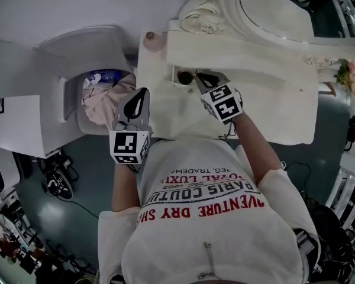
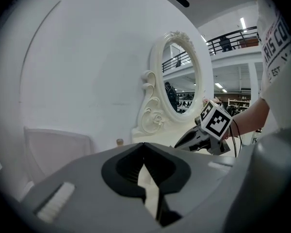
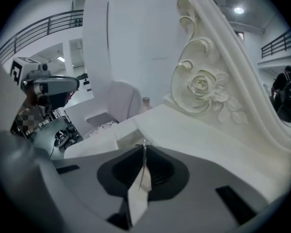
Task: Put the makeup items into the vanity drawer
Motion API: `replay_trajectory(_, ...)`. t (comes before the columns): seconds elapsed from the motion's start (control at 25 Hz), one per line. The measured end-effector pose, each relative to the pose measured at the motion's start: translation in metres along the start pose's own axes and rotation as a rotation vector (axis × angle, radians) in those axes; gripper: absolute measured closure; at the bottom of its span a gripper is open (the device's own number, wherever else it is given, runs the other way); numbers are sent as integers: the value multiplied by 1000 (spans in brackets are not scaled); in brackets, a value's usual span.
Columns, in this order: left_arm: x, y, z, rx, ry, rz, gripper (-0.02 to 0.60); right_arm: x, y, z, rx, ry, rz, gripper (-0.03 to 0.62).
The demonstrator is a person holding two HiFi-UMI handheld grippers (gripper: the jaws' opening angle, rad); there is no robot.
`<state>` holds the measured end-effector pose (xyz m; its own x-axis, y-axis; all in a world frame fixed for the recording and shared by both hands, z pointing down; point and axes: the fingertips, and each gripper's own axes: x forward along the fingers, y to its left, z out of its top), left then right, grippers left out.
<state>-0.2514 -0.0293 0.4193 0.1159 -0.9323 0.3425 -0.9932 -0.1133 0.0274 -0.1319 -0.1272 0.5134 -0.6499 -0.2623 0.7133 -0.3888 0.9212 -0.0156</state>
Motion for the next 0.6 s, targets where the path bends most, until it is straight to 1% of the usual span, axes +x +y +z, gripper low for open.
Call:
replay_trajectory(0.16, -10, 11, -9, -22, 10, 51, 571, 17, 15, 7, -59, 13, 54, 563)
replay_trajectory(0.36, -22, 20, -19, -53, 21, 104, 571, 30, 26, 14, -111, 16, 97, 563)
replay_trajectory(0.48, -26, 24, -21, -62, 20, 123, 571, 32, 27, 16, -116, 15, 98, 563)
replay_trajectory(0.6, -26, 27, -18, -63, 10, 127, 571, 28, 22, 18, -109, 2, 80, 563)
